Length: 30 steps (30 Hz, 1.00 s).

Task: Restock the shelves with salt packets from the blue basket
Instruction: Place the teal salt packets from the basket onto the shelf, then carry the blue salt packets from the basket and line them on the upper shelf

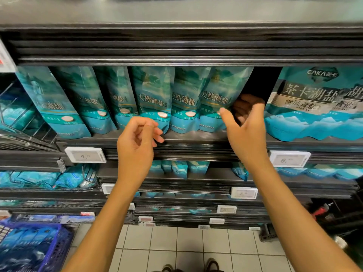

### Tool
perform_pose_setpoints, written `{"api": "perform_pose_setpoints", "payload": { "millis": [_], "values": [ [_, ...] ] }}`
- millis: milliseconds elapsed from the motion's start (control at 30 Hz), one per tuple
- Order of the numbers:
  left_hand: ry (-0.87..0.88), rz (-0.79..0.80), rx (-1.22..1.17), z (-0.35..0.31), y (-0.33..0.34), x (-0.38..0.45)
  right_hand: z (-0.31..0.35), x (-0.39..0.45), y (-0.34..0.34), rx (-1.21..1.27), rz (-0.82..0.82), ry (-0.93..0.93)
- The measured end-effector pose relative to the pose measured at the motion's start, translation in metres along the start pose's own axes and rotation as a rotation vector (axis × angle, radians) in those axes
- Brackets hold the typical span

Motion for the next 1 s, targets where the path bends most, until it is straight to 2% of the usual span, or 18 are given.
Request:
{"api": "perform_pose_setpoints", "payload": {
  "millis": [100,167,267,367,533,667,833,1000],
  "values": [
    [0.004,0.023,-0.024,0.001,-0.004,-0.012,0.017,-0.024,-0.012,0.080,-0.071,-0.161],
    [-0.016,0.032,-0.035,0.007,-0.009,-0.023,0.019,-0.044,-0.015,0.180,-0.018,-0.203],
    [-0.066,0.006,-0.027,0.024,-0.021,-0.042,0.007,-0.074,-0.009,0.295,0.160,-0.106],
    [-0.142,-0.009,-0.012,0.047,-0.035,-0.066,-0.018,-0.104,0.002,0.309,0.310,0.024],
    [-0.275,-0.050,0.032,0.082,-0.066,-0.117,-0.070,-0.156,0.018,0.270,0.448,0.235],
    [-0.449,-0.119,0.069,0.110,-0.092,-0.171,-0.106,-0.200,0.032,0.239,0.513,0.381],
    [-0.687,-0.235,0.099,0.139,-0.124,-0.241,-0.135,-0.244,0.048,0.133,0.673,0.454],
    [-0.697,-0.304,0.213,0.141,-0.139,-0.277,-0.140,-0.260,0.055,0.124,0.813,0.439]
  ]
}}
Point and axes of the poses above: each hand's wrist, its own x-axis towards the middle knuckle, its own y-axis out of the palm, z = x × y, the point moved 6 cm from there along x, towards the middle knuckle, and after that the axes turned 2 degrees about -x, right-handed, at the moved point
